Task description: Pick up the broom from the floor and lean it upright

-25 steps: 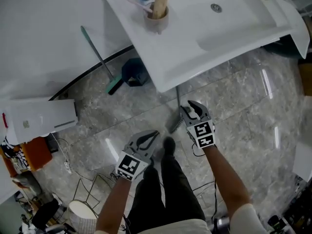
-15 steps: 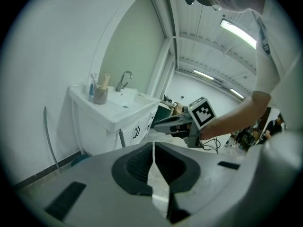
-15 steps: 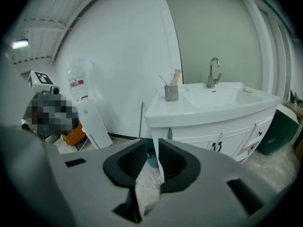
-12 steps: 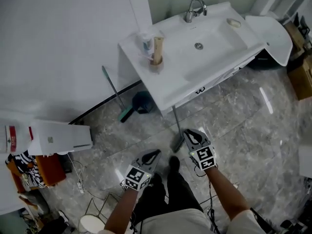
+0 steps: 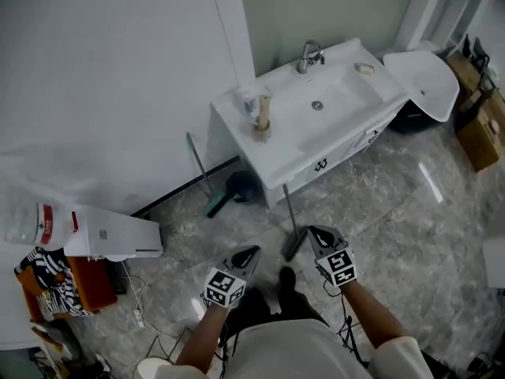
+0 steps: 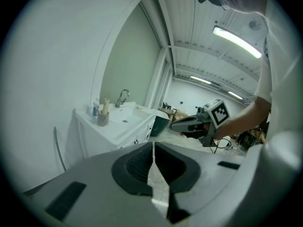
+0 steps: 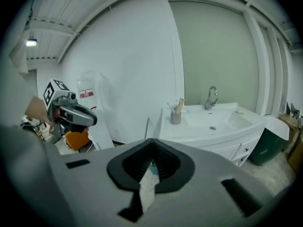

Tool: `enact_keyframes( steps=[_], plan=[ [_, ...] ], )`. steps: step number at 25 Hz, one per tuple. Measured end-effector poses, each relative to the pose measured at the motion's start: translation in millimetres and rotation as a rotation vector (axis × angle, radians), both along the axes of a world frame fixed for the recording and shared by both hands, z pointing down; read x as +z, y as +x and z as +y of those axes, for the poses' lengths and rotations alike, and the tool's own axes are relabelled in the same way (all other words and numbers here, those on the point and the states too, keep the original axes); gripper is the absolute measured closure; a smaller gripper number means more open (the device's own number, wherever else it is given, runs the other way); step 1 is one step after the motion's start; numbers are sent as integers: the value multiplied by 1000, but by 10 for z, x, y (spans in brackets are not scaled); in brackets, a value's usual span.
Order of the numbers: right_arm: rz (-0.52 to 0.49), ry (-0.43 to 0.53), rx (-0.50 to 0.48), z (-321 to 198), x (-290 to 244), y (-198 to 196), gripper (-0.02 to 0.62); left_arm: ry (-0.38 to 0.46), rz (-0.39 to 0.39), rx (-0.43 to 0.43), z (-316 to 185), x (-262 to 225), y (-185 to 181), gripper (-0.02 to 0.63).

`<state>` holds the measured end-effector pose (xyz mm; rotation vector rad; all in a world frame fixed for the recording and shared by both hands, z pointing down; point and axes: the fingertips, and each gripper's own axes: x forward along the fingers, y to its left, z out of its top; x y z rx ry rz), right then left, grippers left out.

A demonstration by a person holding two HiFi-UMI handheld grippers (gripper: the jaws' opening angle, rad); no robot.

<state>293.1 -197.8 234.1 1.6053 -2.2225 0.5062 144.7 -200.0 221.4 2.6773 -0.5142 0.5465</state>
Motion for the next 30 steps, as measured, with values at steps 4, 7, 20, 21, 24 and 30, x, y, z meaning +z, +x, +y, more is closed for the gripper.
enact_keyframes(
  steps=[4,7,20,21,24,30],
  plan=[
    [35,15,29,166,-281,-210,595,18,22,37,58,-207,-226,591],
    [55,28,75,305,-488,-403,595,25,29,80,108,-354,-400,591],
    [69,96,281,904,-1083,-1040,595,74,104,196,256,-882,-923,591],
    [73,97,294,956,-1096,-1057,595,74,104,201,270,-891,-956,591],
    [91,95,324,1122,-1130,-1076,595,75,105,217,340,-935,-1013,591],
    [103,104,353,1362,-1226,-1043,595,90,104,232,475,-1038,-1080,591]
  ],
)
